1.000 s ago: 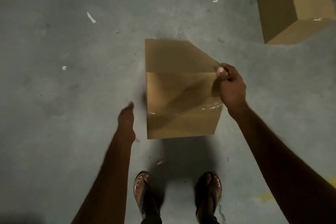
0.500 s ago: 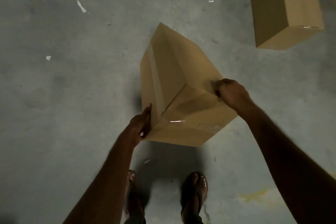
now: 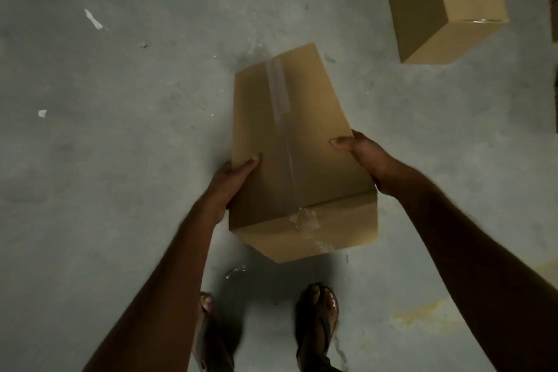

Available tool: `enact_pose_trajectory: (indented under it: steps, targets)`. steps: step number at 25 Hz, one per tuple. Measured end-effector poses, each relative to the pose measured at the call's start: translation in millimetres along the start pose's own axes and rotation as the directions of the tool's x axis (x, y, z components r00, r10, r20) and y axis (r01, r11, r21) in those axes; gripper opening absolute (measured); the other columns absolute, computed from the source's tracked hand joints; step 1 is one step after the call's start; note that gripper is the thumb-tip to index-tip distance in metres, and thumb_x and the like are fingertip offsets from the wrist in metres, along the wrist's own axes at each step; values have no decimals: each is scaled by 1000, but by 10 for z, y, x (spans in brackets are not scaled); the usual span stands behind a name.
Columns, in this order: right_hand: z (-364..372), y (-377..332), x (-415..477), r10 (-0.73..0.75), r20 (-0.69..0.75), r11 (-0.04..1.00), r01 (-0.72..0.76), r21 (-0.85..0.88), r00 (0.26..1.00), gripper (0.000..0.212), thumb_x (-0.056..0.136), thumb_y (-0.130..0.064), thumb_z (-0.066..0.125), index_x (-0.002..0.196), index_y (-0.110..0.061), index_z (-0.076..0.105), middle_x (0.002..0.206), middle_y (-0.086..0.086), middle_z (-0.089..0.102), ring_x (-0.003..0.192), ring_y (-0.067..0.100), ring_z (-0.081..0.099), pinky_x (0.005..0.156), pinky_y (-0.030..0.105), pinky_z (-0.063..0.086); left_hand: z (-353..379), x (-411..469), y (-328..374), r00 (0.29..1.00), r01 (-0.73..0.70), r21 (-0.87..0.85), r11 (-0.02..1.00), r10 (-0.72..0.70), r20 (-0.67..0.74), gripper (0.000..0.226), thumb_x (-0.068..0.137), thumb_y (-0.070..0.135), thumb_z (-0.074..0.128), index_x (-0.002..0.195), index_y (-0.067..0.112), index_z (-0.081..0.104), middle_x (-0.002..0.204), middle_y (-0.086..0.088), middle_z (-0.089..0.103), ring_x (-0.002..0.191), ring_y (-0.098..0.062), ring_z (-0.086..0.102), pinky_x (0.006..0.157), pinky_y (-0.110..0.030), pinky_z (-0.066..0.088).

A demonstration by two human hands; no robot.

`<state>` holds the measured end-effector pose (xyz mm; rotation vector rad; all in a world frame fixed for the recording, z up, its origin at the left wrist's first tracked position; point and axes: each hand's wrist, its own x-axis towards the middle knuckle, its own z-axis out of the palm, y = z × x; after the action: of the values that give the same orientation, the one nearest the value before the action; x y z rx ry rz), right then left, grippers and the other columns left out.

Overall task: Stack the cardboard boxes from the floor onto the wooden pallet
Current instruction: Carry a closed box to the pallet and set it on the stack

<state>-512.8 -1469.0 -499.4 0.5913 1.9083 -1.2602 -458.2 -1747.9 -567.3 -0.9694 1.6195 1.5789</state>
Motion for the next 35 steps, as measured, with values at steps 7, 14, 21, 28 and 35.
enact_pose_trajectory:
  steps: [7,14,21,28,35]
  targets:
    - [-707,3,-964,121,18,959,-122,255,992,36,96,-30,60,123,-8,67,103,10,78,96,30,74,80,36,59,302,-845,1103,994,-91,298,950,105,-30,100,76,60,82,149,8,37,134,-13,61,102,-27,68,66,-31,56]
    - [-1253,68,-2615,30,-190,898,57,437,981,90,81,-28,88,153,-24,34,126,5,66,101,26,73,82,44,62,1034,-2539,1476,950,-311,375,873,289,114,73,81,55,80,141,22,55,120,0,64,87,-14,62,64,-26,50]
    - [-1687,513,-4388,-79,-403,765,315,561,912,94,73,7,85,149,-31,45,130,-3,68,120,22,66,98,40,57,1842,-3863,1801,740,-664,339,666,523,422,75,77,44,87,133,28,40,125,5,62,106,-13,66,83,-34,60]
    - [-1993,939,-5522,-11,-752,673,561,482,659,95,73,7,85,148,-34,44,128,-5,68,119,18,65,90,35,58,2951,-4832,2068,439,-885,252,392,517,735,101,76,22,91,155,26,29,140,8,55,123,-9,58,102,-31,50]
    - [-2531,1662,-6776,47,-927,665,681,306,371,101,77,-3,87,150,-48,35,112,-46,60,104,-20,58,76,5,52,4336,-5781,1726,180,-961,54,272,464,867,102,76,18,91,157,36,32,145,13,58,129,-4,58,110,-37,49]
